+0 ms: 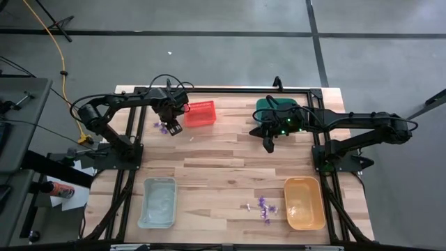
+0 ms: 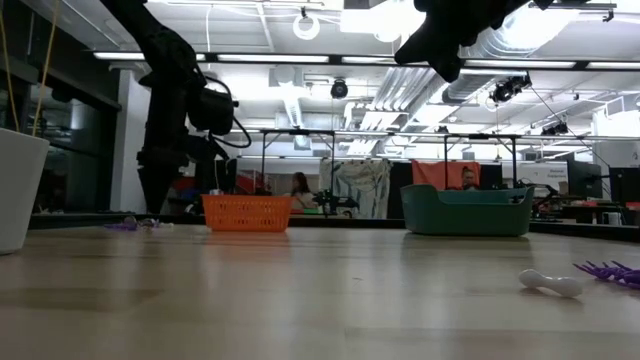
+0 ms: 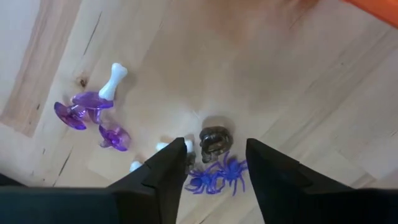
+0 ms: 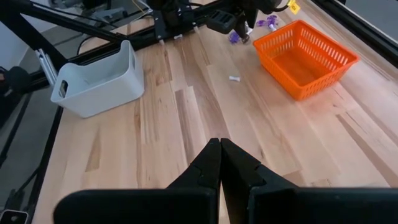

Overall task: Sort Halloween decoration
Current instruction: Put the black skull toy into the green bin

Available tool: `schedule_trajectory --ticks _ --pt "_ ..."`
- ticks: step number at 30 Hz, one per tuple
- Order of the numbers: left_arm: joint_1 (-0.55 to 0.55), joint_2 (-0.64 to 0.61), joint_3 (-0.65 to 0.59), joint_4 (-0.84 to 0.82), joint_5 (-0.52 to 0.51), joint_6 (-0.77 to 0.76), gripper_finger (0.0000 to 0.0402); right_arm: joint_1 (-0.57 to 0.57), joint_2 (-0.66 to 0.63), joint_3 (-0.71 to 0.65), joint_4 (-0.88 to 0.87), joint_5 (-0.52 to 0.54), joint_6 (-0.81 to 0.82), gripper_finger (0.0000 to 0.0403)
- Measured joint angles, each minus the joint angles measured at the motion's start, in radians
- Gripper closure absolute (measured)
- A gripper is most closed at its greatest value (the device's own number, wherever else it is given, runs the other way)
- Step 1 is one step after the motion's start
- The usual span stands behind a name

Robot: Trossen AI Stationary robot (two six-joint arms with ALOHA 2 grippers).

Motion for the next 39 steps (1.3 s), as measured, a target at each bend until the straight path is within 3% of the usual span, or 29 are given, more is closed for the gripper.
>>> schedule_trajectory --ticks 39 --pt "0.000 0.142 0.005 -0.024 0.020 0.025 0.0231 0.000 0.000 0.000 0.000 0.018 0.022 0.0400"
